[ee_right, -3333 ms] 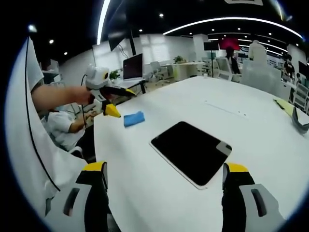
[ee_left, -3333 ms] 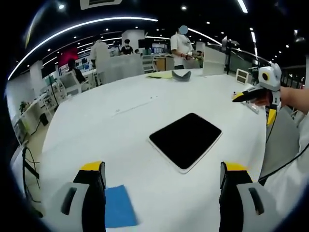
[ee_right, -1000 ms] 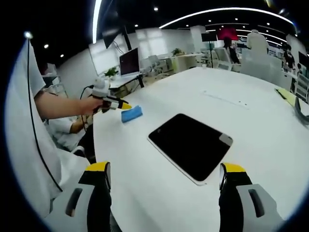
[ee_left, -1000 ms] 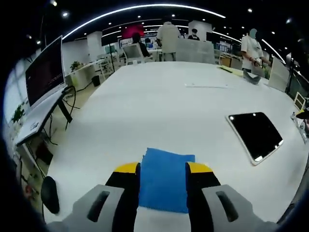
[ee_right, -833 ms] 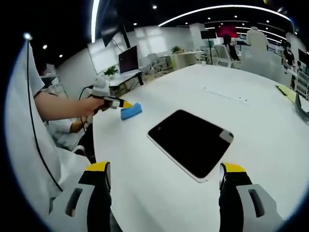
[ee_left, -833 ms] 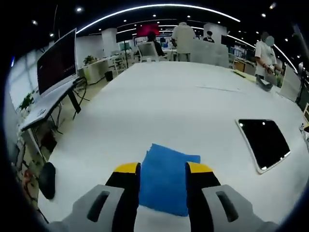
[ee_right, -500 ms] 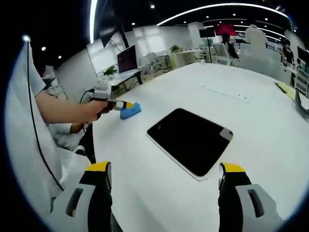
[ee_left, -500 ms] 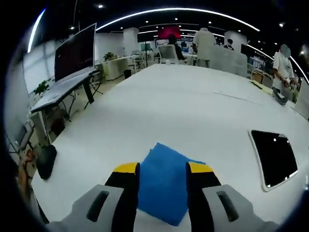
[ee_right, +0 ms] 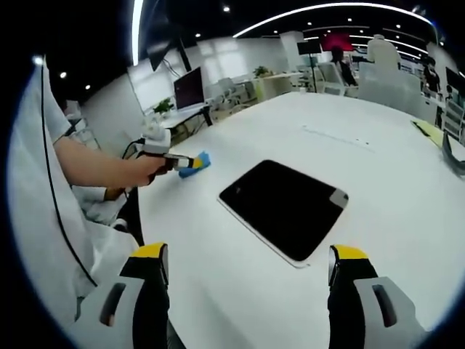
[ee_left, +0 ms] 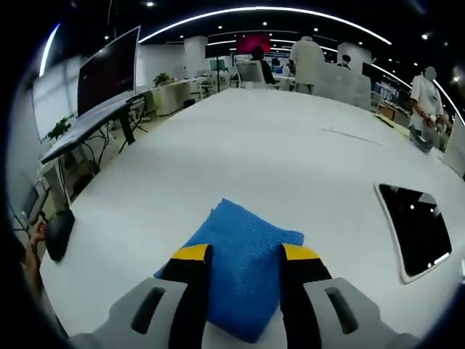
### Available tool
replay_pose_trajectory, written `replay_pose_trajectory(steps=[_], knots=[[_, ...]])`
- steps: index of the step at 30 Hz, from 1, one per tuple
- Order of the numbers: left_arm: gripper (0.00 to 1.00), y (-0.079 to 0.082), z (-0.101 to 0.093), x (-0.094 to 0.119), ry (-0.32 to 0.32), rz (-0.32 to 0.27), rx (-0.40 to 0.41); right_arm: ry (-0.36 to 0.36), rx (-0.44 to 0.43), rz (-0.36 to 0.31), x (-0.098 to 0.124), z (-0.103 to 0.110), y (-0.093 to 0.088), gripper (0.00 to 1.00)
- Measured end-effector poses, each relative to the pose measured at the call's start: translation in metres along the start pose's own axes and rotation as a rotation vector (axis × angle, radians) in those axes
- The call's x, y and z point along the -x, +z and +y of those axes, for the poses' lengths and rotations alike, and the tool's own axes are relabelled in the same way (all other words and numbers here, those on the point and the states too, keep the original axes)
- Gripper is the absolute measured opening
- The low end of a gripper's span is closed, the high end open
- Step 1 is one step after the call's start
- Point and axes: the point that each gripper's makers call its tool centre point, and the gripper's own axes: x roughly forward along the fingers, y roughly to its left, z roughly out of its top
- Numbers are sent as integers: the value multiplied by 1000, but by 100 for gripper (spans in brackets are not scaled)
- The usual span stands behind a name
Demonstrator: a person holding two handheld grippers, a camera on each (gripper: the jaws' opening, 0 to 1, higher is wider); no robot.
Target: Wipe the mirror surface with the cleaning cloth until all visible marks leave the cleaned area.
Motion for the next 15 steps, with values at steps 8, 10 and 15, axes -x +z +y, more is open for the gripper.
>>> replay_pose_trajectory(steps=[8, 10, 15], knots=[[26, 1, -7, -1, -33, -15, -28, -6, 8, 9, -1, -2, 0, 91], [24, 2, -9, -2, -72, -23, -45, -6, 8, 6, -2, -1, 1, 91], [19, 3, -15, -4, -228, -19, -167, -2, 2, 10, -5, 0, -2, 91]])
